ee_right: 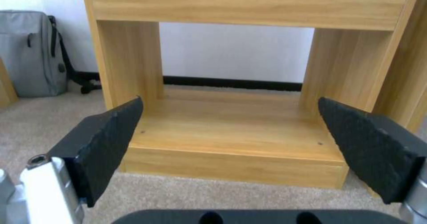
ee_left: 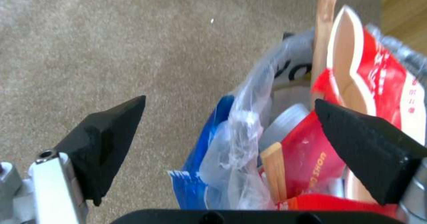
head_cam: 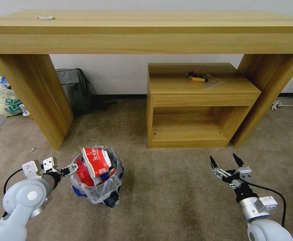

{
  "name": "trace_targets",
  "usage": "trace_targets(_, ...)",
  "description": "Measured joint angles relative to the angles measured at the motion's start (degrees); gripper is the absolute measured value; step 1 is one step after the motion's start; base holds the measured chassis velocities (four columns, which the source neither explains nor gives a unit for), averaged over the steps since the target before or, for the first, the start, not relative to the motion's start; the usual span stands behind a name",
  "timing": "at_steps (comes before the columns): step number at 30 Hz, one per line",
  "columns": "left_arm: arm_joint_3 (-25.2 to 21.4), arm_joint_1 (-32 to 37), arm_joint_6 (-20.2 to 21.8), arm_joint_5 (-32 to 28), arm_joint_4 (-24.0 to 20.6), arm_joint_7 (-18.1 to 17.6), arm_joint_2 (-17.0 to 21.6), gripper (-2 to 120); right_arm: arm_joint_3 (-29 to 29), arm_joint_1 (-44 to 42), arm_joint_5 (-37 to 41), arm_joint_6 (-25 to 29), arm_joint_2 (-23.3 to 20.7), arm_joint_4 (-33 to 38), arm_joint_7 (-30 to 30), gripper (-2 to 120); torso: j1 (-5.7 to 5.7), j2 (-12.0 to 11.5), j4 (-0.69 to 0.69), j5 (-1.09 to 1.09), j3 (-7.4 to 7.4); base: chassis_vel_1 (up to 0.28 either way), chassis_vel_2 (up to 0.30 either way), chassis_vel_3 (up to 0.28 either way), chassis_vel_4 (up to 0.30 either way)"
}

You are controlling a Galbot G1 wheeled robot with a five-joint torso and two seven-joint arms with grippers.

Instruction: Pick up the trash bin and place the garbage on the floor into it.

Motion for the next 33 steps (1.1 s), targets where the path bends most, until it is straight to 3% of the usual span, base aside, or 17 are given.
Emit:
trace_targets(10,-1.9,0.9,0.0,-1.4,-1.5,-0.4,0.1,100,0.0,0.6,0.2,-0.4,-0.1,0.2,0.0,100,0.0,0.0,0.0,0.0,0.0,0.0,0.0,0.0,0.0)
trace_targets(17,-4.1,2.1,0.0,-5.6,-4.6,-2.0,1.1,100,0.0,0.9,0.4,-0.7,0.0,0.3,0.0,100,0.0,0.0,0.0,0.0,0.0,0.0,0.0,0.0,0.0)
trace_targets(27,-6.5,2.9,0.0,-7.9,-8.5,-1.4,0.8,100,0.0,1.3,0.7,-1.1,-0.2,0.6,0.1,100,0.0,0.0,0.0,0.0,0.0,0.0,0.0,0.0,0.0)
trace_targets(32,-9.0,4.2,0.0,-5.2,-9.6,6.0,0.6,100,0.4,1.2,1.2,-1.4,-0.3,1.5,0.1,100,0.0,0.0,0.0,0.01,0.0,0.0,0.0,0.0,0.0)
trace_targets(33,-10.5,5.0,0.0,0.0,-8.9,12.6,0.1,100,0.6,1.1,1.3,-1.6,-0.4,1.9,0.1,100,0.0,0.0,-0.01,0.01,0.0,0.0,0.0,0.0,0.0)
